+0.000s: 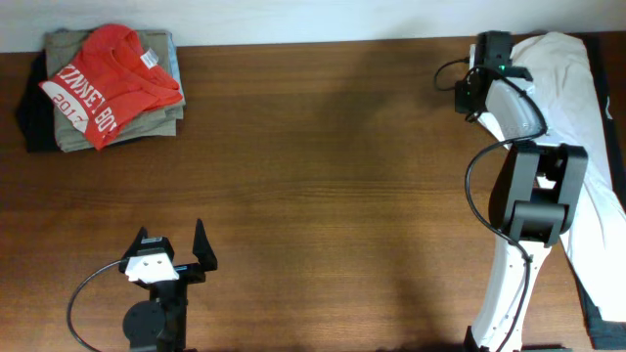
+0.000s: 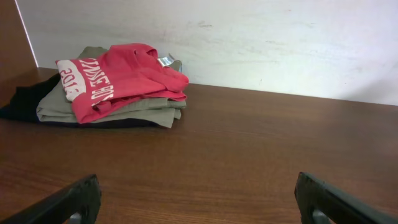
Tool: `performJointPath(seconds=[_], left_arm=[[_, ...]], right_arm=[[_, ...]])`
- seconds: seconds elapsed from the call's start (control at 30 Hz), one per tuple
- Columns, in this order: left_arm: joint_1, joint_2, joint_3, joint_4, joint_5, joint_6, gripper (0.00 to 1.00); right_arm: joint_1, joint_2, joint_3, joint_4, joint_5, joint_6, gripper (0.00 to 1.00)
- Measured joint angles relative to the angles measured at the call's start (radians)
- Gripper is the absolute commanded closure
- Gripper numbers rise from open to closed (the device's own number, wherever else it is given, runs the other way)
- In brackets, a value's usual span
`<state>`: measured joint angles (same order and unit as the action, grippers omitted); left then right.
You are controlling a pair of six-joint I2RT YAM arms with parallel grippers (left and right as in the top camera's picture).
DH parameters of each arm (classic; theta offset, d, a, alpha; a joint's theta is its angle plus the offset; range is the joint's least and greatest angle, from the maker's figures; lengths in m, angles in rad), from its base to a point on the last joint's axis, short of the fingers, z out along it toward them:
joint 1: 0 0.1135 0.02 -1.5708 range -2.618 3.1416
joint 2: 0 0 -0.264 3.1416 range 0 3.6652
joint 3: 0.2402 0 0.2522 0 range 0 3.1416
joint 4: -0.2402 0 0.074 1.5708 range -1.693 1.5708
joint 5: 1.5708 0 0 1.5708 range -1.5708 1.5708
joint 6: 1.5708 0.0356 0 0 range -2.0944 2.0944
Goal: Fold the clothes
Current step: 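Grasp the white shirt's upper edge with the right gripper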
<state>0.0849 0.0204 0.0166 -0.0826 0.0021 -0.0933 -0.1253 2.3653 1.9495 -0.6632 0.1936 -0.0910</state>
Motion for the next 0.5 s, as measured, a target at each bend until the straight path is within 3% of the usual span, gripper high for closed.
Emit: performJointPath(seconds=[0.03,0.07,0.2,0.23,0.27,0.5], left_arm=[[0.0,0.0,0.0,0.0,0.0,0.0,0.01],[0.0,0.0,0.0,0.0,0.0,0.0,0.01],[0.0,0.0,0.0,0.0,0.0,0.0,0.01],[0.0,0.0,0.0,0.0,0.0,0.0,0.01],[0.0,0.0,0.0,0.0,0.0,0.0,0.01],[0.0,0.0,0.0,0.0,0.0,0.0,0.01]], right_arm=[[0.003,0.0,0.02,-0.016,0.0,0.004,0.86],[0.008,0.0,0.036,-0.031,0.0,0.006,0.96],[0.031,0.0,0.051,-0.052,-0.001,0.013,0.96],[0.035,0.0,0.052,-0.061,-0.004,0.013,0.9],[0.041,0.0,0.052,-0.067,-0.004,0.013,0.55],[0.028,0.0,0.053,-0.105,0.006,0.012,0.56]])
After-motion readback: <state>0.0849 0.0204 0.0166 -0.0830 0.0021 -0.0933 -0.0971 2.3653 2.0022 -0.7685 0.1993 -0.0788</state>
